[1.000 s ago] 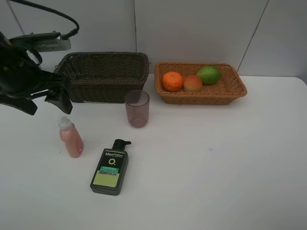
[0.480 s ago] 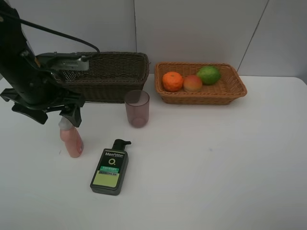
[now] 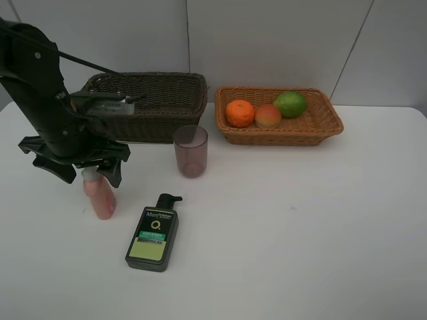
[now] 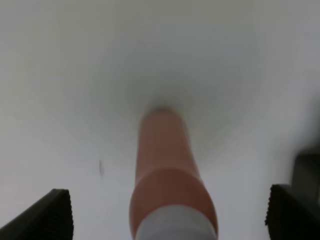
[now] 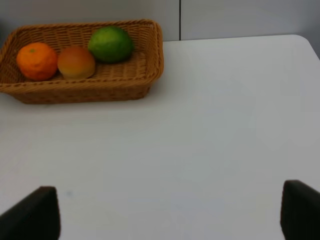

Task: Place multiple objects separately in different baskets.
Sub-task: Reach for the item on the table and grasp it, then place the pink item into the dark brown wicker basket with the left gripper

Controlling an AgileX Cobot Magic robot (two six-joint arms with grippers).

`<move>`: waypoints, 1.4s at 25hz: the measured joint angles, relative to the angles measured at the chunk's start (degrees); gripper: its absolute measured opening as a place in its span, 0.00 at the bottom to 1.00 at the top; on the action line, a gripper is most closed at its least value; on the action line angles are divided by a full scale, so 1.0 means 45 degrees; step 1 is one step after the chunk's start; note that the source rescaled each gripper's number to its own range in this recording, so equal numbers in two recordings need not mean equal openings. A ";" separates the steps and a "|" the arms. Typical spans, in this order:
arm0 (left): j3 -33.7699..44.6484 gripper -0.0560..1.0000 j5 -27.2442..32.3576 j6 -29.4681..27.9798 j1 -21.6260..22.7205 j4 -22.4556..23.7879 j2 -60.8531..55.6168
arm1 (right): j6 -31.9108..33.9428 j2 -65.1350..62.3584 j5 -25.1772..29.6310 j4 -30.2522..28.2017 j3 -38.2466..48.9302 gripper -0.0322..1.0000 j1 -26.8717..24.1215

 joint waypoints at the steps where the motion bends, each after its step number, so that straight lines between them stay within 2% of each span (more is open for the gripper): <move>1: 0.0000 1.00 0.0000 -0.0036 0.0000 0.0027 0.0111 | 0.0000 0.0000 0.0000 0.0000 0.0000 0.87 0.0000; 14: 0.0000 0.98 -0.0425 -0.0175 0.0000 0.0173 0.0482 | -0.0012 0.0000 0.0000 0.0015 0.0000 0.87 0.0000; 16: 0.0026 0.89 -0.0451 -0.0175 0.0000 0.0173 0.0482 | -0.0026 0.0000 0.0000 0.0015 0.0000 0.87 0.0000; 18: 0.0054 0.75 -0.0451 -0.0199 0.0000 0.0173 0.0488 | -0.0026 0.0000 0.0000 0.0015 0.0000 0.87 0.0000; 21: 0.0054 0.47 -0.0451 -0.0271 0.0000 0.0048 0.0497 | -0.0026 0.0000 0.0000 0.0015 0.0000 0.87 0.0000; 35: 0.0076 0.47 -0.0347 -0.0613 0.0000 -0.0191 0.0497 | -0.0026 0.0000 0.0000 0.0015 0.0000 0.87 0.0000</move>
